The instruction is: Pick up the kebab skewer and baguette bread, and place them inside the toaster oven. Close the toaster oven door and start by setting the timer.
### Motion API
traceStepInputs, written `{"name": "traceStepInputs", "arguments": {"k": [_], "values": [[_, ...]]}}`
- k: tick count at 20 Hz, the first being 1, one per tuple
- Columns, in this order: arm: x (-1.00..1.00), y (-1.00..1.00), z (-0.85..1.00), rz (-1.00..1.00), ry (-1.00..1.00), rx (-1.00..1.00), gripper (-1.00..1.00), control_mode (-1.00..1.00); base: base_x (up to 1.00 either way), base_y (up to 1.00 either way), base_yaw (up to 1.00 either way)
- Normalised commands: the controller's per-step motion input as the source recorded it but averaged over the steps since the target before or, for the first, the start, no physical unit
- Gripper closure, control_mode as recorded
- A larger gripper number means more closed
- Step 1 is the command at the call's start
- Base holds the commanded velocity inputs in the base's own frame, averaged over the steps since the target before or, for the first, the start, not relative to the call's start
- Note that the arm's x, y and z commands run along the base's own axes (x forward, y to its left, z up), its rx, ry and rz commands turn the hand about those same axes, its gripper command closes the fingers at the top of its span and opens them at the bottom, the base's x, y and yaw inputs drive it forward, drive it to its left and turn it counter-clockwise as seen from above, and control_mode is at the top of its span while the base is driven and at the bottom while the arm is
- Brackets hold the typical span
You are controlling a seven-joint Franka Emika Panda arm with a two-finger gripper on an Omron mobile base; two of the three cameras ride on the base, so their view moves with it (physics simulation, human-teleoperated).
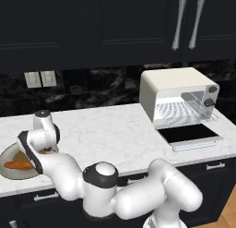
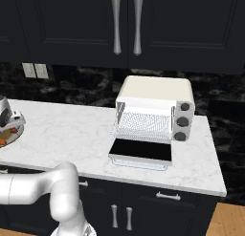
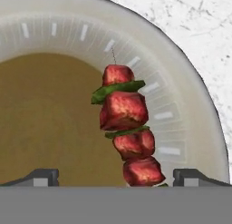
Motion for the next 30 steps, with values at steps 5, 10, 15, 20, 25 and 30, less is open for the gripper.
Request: {"name": "traceStepInputs", "arguments": {"k": [5, 10, 15, 20, 25, 30], "values": [[0.19, 0.00, 0.00, 0.00, 0.08, -0.06, -1.00, -1.00, 0.00, 0.00, 0.00], [0.03, 0.00, 0.00, 0.00, 0.10, -0.04, -1.00, -1.00, 0.00, 0.00, 0.00], [-0.21, 0.00, -0.02, 0.00, 0.06, -0.03, -1.00, -1.00, 0.00, 0.00, 0.00], [-0.23, -0.15, 0.00, 0.00, 0.00, -0.04, -1.00, -1.00, 0.00, 0.00, 0.00], [-0.23, -0.14, -0.22, 0.00, 0.00, -0.08, 1.00, -1.00, 0.00, 0.00, 0.00], [0.00, -0.49, -0.27, 0.00, -0.03, -0.04, 1.00, -1.00, 0.00, 0.00, 0.00]]}}
